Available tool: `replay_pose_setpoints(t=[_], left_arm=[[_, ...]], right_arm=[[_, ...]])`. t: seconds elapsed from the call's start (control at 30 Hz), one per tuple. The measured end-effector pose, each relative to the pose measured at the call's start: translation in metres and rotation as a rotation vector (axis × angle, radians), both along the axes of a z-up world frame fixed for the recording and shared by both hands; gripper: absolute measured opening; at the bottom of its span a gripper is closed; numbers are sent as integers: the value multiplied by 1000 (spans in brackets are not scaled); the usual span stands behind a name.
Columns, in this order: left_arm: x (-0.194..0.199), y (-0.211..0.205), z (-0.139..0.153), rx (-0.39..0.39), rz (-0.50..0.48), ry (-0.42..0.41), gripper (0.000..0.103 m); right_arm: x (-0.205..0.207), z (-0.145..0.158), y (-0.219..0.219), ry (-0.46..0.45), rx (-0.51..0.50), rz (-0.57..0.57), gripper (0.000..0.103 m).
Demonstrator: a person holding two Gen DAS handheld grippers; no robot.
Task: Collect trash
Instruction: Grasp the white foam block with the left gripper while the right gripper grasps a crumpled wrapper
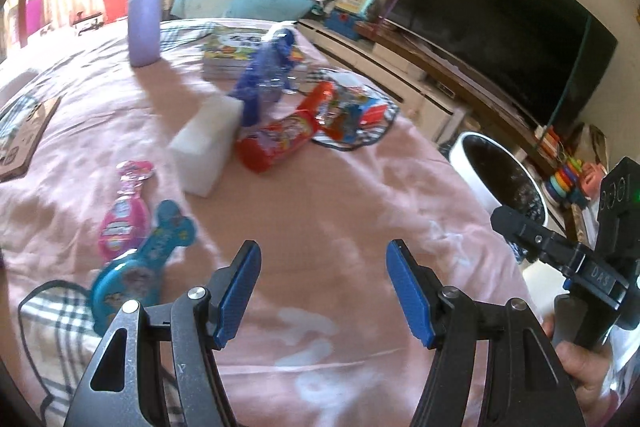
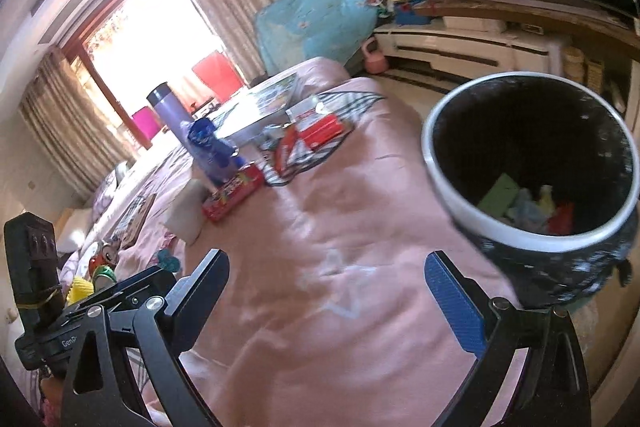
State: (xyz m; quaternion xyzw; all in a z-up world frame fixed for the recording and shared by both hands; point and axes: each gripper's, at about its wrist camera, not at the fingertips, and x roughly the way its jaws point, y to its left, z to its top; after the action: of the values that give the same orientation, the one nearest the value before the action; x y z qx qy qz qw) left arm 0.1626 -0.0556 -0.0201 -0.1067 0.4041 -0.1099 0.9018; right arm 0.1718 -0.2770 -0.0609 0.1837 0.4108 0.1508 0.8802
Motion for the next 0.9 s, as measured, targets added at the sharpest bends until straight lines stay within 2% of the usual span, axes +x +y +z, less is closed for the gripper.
replay_pose_setpoints(t=[0.27, 0.73, 0.83, 0.9], left_arm=[[8, 28, -2, -6, 56, 20, 65], [58, 50, 2, 17, 121, 4, 69], [71, 52, -1, 29, 121, 6, 69], [81, 55, -5, 34, 124, 14, 69]], right_arm=[[23, -5, 31, 14, 0, 43, 99], [73, -11, 57, 19, -5, 89, 98], [83, -14, 62, 15, -12, 97, 95], [93, -19, 66, 25, -14, 104, 88]])
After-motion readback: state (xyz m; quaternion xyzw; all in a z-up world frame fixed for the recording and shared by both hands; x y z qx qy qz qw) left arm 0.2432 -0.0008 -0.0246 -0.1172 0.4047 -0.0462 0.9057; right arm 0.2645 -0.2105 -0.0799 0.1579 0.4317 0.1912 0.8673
